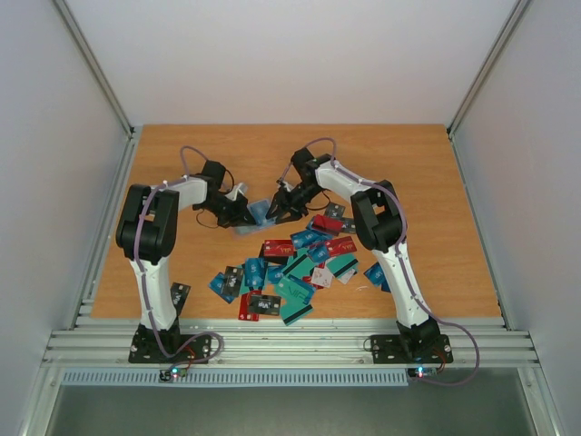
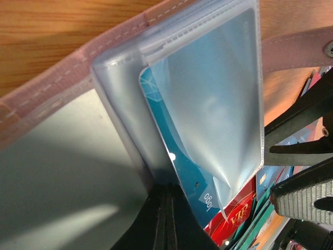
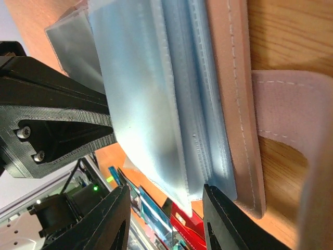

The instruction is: Put the credit cards into the card holder

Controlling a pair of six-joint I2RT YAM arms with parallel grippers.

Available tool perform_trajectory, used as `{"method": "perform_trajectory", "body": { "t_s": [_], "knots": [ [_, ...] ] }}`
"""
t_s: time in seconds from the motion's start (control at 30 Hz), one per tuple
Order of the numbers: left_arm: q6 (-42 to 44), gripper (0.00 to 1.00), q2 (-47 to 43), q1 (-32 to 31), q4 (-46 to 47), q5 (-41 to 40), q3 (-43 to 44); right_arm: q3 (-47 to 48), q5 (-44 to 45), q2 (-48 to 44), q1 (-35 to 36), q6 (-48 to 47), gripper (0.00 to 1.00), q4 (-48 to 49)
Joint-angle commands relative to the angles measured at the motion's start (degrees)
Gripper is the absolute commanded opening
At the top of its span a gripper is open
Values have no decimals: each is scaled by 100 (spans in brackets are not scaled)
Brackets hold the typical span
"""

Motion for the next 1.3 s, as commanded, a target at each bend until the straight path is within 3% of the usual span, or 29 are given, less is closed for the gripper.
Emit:
{"method": "perform_trajectory", "body": {
  "t_s": [0.0, 1.27],
  "knots": [
    [130, 0, 445, -106, -209, -560, -23, 236, 88, -91, 62, -98, 39, -188],
    [255, 0, 420, -129, -646, -646, 314, 643, -401, 390, 119, 846, 38, 606]
  ]
}}
